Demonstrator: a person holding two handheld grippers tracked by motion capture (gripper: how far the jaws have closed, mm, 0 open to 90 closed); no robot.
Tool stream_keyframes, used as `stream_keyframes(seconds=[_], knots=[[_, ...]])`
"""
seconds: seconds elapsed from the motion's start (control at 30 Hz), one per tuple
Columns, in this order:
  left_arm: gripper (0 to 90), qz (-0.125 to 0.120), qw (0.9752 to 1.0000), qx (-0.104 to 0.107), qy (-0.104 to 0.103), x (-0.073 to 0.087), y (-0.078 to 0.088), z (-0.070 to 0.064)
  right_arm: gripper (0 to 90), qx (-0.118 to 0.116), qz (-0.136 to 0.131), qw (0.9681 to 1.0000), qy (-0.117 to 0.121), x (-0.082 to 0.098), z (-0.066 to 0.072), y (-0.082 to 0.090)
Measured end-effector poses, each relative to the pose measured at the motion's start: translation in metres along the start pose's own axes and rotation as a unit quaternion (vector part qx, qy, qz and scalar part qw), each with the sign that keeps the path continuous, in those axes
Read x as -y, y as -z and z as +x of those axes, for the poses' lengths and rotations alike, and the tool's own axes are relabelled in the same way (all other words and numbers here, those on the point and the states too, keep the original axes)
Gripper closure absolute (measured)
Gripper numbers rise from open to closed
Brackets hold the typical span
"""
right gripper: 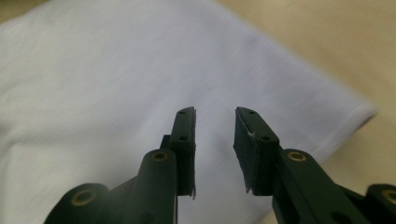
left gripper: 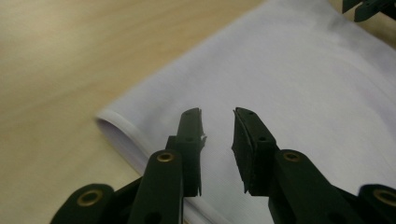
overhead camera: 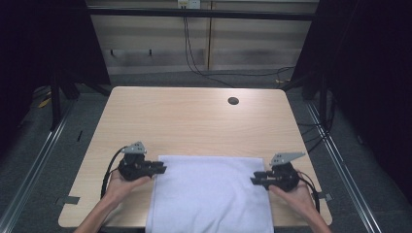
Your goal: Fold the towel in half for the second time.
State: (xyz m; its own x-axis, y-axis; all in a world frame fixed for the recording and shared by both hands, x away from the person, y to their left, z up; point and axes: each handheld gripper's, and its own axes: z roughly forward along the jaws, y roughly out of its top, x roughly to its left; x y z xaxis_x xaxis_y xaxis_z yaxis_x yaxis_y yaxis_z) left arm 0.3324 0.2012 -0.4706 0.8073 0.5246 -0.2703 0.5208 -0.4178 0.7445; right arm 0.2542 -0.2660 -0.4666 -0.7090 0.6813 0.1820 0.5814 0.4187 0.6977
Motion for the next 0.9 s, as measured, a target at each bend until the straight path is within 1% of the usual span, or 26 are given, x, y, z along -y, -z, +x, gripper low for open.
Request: stream_keyframes(seconds=[0.03, 0.07, 0.1, 0.13, 0.17, 0.2, 0.23, 0.27, 0.3, 0.37, 0.43, 0.47, 0.5, 0.53, 0.57, 0.6, 0.63, 0.67, 0.7, 0.73, 0.77, 0.8, 0.83, 0.87, 0.9], knots=[[70.7, -0.014, 0.9999, -0.005, 0.001, -0.005, -0.002, 0.006, 68.2, 0.007, -0.007, 0.9999, -0.005, -0.006, -0.008, 0.000], [70.1, -0.018, 0.9998, -0.003, 0.005, -0.008, -0.003, 0.008, 67.8, 0.012, -0.019, 0.9997, -0.010, -0.013, -0.018, -0.001], [68.6, -0.022, 0.9997, -0.009, -0.001, -0.013, -0.005, 0.010, 67.5, 0.013, -0.024, 0.9995, -0.015, -0.017, -0.023, -0.002], [67.3, -0.018, 0.9997, -0.013, -0.006, -0.015, -0.007, 0.012, 66.6, 0.012, -0.030, 0.9993, -0.017, -0.022, -0.032, -0.004], [65.8, -0.011, 0.9998, -0.015, -0.012, -0.017, -0.009, 0.014, 66.2, 0.015, -0.031, 0.9992, -0.020, -0.024, -0.036, -0.006], [63.9, -0.011, 0.9998, -0.014, -0.004, -0.017, -0.012, 0.018, 65.8, 0.021, -0.029, 0.9992, -0.019, -0.026, -0.041, -0.009], [61.9, -0.005, 0.9999, -0.015, 0.002, -0.015, -0.015, 0.024, 64.9, 0.021, -0.028, 0.9991, -0.025, -0.026, -0.047, -0.014], [59.1, 0.004, 0.9999, -0.016, 0.003, -0.012, -0.017, 0.028, 63.7, 0.028, -0.022, 0.9989, -0.030, -0.025, -0.052, -0.020], [57.1, 0.010, 0.9998, -0.015, 0.007, -0.011, -0.019, 0.030, 62.3, 0.029, -0.015, 0.9989, -0.033, -0.024, -0.055, -0.024], [53.0, 0.019, 0.9994, -0.028, 0.009, -0.007, -0.020, 0.035, 60.2, 0.045, -0.008, 0.9985, -0.029, -0.022, -0.059, -0.029], [50.5, 0.018, 0.9992, -0.032, 0.013, -0.005, -0.021, 0.040, 58.8, 0.039, -0.006, 0.9986, -0.034, -0.021, -0.063, -0.032], [49.0, 0.019, 0.9991, -0.034, 0.017, -0.004, -0.022, 0.043, 57.2, 0.041, -0.004, 0.9985, -0.037, -0.019, -0.066, -0.034], [48.0, 0.022, 0.9992, -0.025, 0.021, -0.003, -0.024, 0.045, 56.8, 0.033, -0.006, 0.9985, -0.043, -0.018, -0.069, -0.035], [47.5, 0.024, 0.9992, -0.024, 0.022, -0.002, -0.026, 0.046, 56.8, 0.027, -0.002, 0.9986, -0.045, -0.017, -0.071, -0.037], [47.5, 0.031, 0.9991, -0.018, 0.023, -0.001, -0.030, 0.045, 56.9, 0.022, 0.001, 0.9987, -0.046, -0.016, -0.072, -0.039], [48.2, 0.033, 0.9992, -0.007, 0.022, -0.001, -0.031, 0.045, 57.6, 0.018, 0.008, 0.9989, -0.043, -0.014, -0.073, -0.041], [50.5, 0.036, 0.9992, -0.002, 0.020, -0.001, -0.032, 0.043, 59.0, 0.016, 0.011, 0.9990, -0.041, -0.013, -0.073, -0.042], [53.5, 0.040, 0.9991, -0.006, 0.011, -0.001, -0.033, 0.039, 61.5, 0.010, 0.014, 0.9990, -0.041, -0.013, -0.073, -0.041], [59.1, 0.039, 0.9992, 0.003, 0.006, -0.002, -0.033, 0.037, 64.0, 0.007, 0.016, 0.9990, -0.041, -0.013, -0.073, -0.041], [71.1, 0.038, 0.9993, 0.002, 0.002, -0.002, -0.032, 0.035, 67.5, 0.003, 0.018, 0.9989, -0.043, -0.012, -0.074, -0.040], [79.0, 0.034, 0.9994, 0.005, 0.000, -0.002, -0.031, 0.034, 75.5, 0.000, 0.019, 0.9989, -0.044, -0.012, -0.073, -0.040], [82.7, 0.032, 0.9994, 0.009, -0.002, -0.003, -0.030, 0.033, 80.2, -0.001, 0.020, 0.9990, -0.040, -0.011, -0.073, -0.040], [84.3, 0.032, 0.9995, 0.005, -0.002, -0.003, -0.028, 0.032, 83.6, -0.003, 0.020, 0.9987, -0.046, -0.012, -0.073, -0.038], [85.1, 0.033, 0.9994, 0.007, -0.002, -0.004, -0.027, 0.033, 85.3, -0.003, 0.014, 0.9986, -0.051, -0.012, -0.072, -0.036], [85.4, 0.026, 0.9997, 0.006, 0.001, -0.004, -0.025, 0.033, 85.7, -0.001, 0.011, 0.9986, -0.051, -0.013, -0.071, -0.034]])
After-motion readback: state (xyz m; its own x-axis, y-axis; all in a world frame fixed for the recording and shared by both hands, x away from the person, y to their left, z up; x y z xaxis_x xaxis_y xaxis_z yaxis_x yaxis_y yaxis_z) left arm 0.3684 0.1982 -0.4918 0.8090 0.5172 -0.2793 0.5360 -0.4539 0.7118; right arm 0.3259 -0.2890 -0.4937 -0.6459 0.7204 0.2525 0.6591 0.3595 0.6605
